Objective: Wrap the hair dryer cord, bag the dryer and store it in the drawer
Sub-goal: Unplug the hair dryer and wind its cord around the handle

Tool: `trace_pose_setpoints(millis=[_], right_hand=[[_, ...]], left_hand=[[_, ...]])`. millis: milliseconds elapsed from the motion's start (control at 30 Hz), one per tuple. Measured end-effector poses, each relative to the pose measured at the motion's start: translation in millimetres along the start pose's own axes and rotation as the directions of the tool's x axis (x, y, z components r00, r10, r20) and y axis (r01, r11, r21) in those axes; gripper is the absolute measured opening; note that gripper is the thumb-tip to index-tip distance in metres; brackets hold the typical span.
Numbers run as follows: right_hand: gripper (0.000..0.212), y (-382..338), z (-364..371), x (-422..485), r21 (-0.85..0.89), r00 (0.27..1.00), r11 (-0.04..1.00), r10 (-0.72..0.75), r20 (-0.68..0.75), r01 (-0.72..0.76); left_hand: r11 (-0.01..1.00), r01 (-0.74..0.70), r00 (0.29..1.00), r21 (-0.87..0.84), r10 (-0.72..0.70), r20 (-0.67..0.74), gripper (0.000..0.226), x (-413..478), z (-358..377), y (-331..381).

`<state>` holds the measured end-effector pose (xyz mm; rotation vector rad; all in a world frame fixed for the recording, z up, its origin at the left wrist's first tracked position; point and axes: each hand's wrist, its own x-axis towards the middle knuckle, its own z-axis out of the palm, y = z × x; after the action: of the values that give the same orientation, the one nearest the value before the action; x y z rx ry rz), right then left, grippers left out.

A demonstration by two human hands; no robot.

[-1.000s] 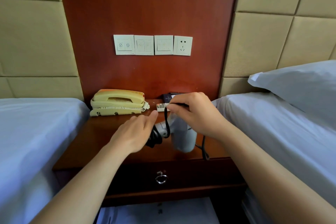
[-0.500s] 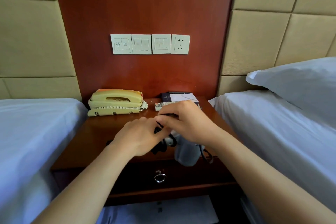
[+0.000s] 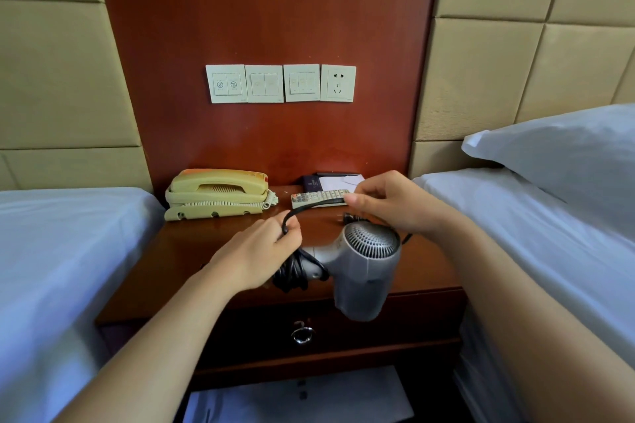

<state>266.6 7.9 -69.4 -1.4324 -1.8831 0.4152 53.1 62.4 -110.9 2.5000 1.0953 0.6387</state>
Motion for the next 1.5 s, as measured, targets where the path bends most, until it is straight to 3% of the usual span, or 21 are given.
trace_pose_setpoints(millis=[67,233,300,433,533,633,767,833,933,1067,1167,1333,1500], right_hand=[[0.041,9.3,-0.9,-0.6,0.074,0.999,0.997,0.025,0.022,-0.027],[0.036,32.8,3.7,-0.7,0.395,0.986,0.904,0.128,0.112,-0.162],[0.036,37.6,6.9,-0.5,0.424,0.984,0.888,0.148,0.099,-0.176],[0.044,37.8,11.2,-6.6,0.400,0.968,0.884,0.244,0.051,-0.244],[0.039,32.7,15.5,-15.8,0.478,0.937,0.808,0.328,0.121,-0.345],[0.054,36.4,28.4,-16.6,0.557,0.909,0.719,0.342,0.239,-0.417],[0.035,39.0,44.4,-10.4,0.512,0.909,0.764,0.235,0.344,-0.392],[0.035,29.9,46.7,-11.0,0.437,0.904,0.819,0.211,0.372,-0.371],[0.032,12.1,44.6,-13.8,0.257,0.914,0.925,0.174,0.367,-0.279],[0.029,-12.6,43.0,-16.8,0.009,0.949,0.992,0.115,0.295,-0.123],[0.031,-24.9,45.9,-17.8,-0.174,0.959,0.984,0.069,0.276,-0.020],[0.042,-43.3,51.7,-20.7,-0.310,0.948,0.949,0.051,0.314,0.052],[0.042,-50.5,54.9,-21.0,-0.394,0.965,0.915,0.022,0.261,0.086]], left_hand=[[0.991,-0.019,1.000,-0.134,0.022,0.018,0.041,1.0,1.7,1.7],[0.939,-0.012,1.000,-0.344,0.014,0.003,0.019,6.7,5.5,10.0],[0.907,0.002,1.000,-0.421,-0.014,-0.024,0.021,7.3,5.9,13.4],[0.755,0.114,0.992,-0.646,-0.118,0.037,0.018,9.2,4.9,13.4],[0.639,0.066,0.997,-0.766,-0.079,0.020,0.016,10.5,6.0,8.7],[0.516,0.028,0.996,-0.856,-0.088,-0.021,0.028,8.7,7.2,8.2],[0.320,0.089,0.954,-0.943,-0.299,-0.011,0.054,11.0,8.6,2.6],[0.288,0.151,0.917,-0.946,-0.399,0.025,0.061,13.2,8.3,-4.7],[0.278,0.201,0.877,-0.939,-0.479,0.045,0.061,14.9,7.8,-13.3],[0.274,0.196,0.869,-0.942,-0.494,0.037,0.060,12.6,6.3,-11.5],[0.280,0.213,0.861,-0.936,-0.507,0.044,0.059,12.1,5.2,-7.0],[0.300,0.300,0.771,-0.906,-0.636,0.045,0.064,18.4,7.1,-14.7],[0.339,0.399,0.705,-0.852,-0.707,0.049,0.062,22.2,10.3,-14.9]])
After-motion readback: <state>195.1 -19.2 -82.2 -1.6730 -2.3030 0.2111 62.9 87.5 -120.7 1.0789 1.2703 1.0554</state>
